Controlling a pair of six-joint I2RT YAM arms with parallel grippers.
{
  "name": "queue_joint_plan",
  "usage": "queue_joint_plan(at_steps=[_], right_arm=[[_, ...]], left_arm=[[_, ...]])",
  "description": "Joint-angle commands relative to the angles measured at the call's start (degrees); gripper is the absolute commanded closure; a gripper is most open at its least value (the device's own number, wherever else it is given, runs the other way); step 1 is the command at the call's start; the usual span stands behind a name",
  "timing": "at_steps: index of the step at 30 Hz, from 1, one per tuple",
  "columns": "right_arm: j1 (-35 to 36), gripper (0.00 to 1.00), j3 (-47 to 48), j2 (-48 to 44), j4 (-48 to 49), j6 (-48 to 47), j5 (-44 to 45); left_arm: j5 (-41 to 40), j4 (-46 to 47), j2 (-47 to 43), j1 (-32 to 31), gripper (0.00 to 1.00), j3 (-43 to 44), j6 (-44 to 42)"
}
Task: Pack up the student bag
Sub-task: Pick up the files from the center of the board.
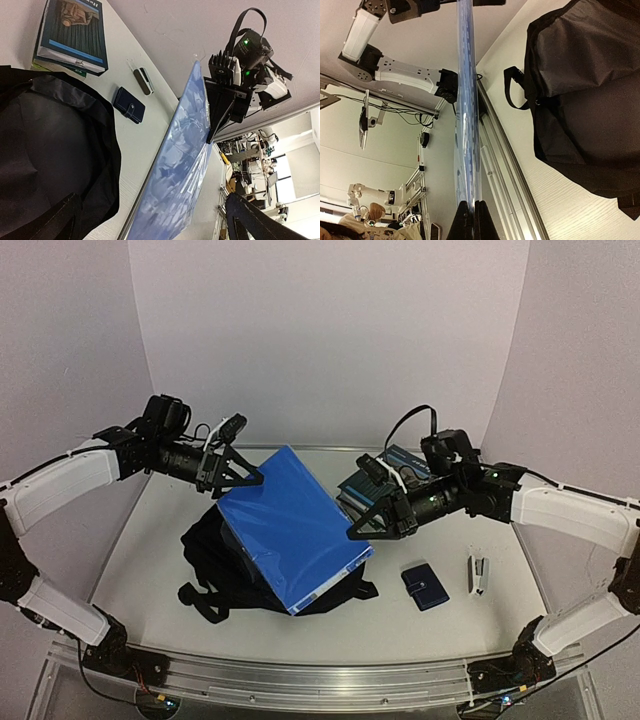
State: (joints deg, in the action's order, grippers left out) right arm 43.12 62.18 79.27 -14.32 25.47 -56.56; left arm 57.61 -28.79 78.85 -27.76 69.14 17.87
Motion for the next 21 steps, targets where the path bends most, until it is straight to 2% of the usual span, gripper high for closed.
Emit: queue_joint_plan(at_steps=[1,4,5,9,10,11,13,15,19,21], right_arm=[[0.7,1.0,3.2,0.3,1.8,-2.0,-4.0],[0.8,1.0,3.0,0.4,1.8,-2.3,-4.0],[0.8,1.0,2.9,0.4,1.8,-2.5,-4.0],[0.9,1.0,1.9,0.5,1.9,-3.4,-3.0],[0.9,1.0,1.6,0.5,1.9,-3.5,-2.5],[0.9,0.97,1.4,0.5,2.1,-3.7,-1.7],[0.9,0.86,1.2,0.3,2.3,-3.6,1.4],[0.8,0.71,1.0,-0.2,3.0,-3.6,3.9],[0.8,0.26,-0.8,-1.8,7.7,-0.9,9.3],[0.8,0.11,-2.5,-2.9,10.8,1.3,12.9]], left_arm=[[2.8,-4.2,1.7,-2.5,0.02,4.0,-3.9],[5.6,-5.1,2.7,-4.1,0.11,4.7,-5.0],[6.5,-5.2,2.8,-4.2,0.18,4.6,-5.1],[8.7,-4.4,3.1,-4.2,0.59,4.0,-4.7],[9.3,-3.7,3.1,-4.2,0.72,3.5,-4.4],[9.5,-3.0,2.9,-4.2,0.83,2.9,-4.0],[9.0,-1.7,2.5,-4.2,0.98,2.1,-3.5],[7.8,-0.3,1.7,-4.2,1.0,1.1,-2.7],[4.0,9.1,-1.0,-4.3,1.0,-3.1,3.5],[2.0,14.8,-2.5,-4.2,1.0,-5.6,7.2]])
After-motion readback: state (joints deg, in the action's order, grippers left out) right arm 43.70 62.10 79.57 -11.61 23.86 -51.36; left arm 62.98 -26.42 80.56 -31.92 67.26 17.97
